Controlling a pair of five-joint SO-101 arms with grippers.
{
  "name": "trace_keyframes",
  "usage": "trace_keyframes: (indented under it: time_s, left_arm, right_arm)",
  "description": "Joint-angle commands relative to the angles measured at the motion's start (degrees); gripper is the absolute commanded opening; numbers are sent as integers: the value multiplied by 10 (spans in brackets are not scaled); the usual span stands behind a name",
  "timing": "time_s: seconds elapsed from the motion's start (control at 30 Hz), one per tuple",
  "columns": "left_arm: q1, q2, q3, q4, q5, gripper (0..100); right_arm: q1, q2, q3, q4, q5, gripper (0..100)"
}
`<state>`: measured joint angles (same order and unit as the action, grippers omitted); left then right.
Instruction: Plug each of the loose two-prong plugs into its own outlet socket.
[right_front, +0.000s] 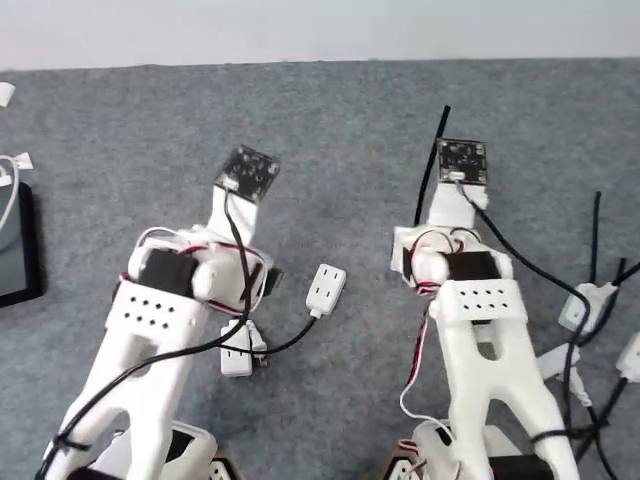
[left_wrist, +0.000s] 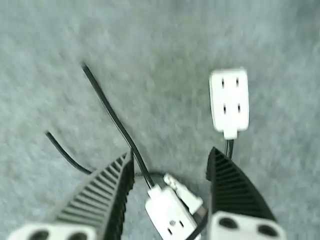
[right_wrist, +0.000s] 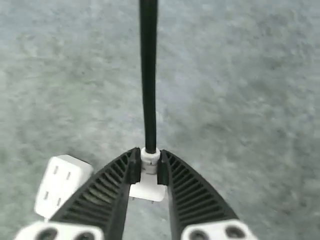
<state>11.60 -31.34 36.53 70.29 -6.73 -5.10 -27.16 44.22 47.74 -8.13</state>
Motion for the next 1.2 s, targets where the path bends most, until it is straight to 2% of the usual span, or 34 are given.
trace_keyframes:
  time_s: [0.0, 0.1, 0.23, 0.4, 0.57, 0.67, 0.77, 0.87, 1.03, 1.17]
  left_arm:
    - [33, -18, -29, -20, 1, 223]
    - [107, 10, 0, -52, -42, 241]
    - [167, 98, 32, -131, -54, 245]
    - [172, 217, 29, -220, -62, 246]
    - [174, 291, 7, -269, -111, 243]
    - [169, 329, -22, -265, -73, 242]
    - [141, 376, -72, -262, 15, 242]
    - [127, 420, -133, -211, 83, 242]
    - [128, 483, -199, -111, 104, 242]
    - [127, 500, -216, -80, 138, 227]
  right_arm:
    - [34, -27, -35, 7, 11, 8]
    - [47, -28, -35, 7, 13, 8]
    - [62, -25, -30, 8, 15, 8]
    - [63, -26, -17, 4, 23, 8]
    - [65, -26, -17, 3, 25, 8]
    - [65, -26, -17, 3, 24, 8]
    - [61, -26, -17, 5, 24, 8]
    - [60, -26, -17, 5, 24, 8]
    - [60, -26, -17, 5, 25, 8]
    - [60, -25, -17, 4, 24, 8]
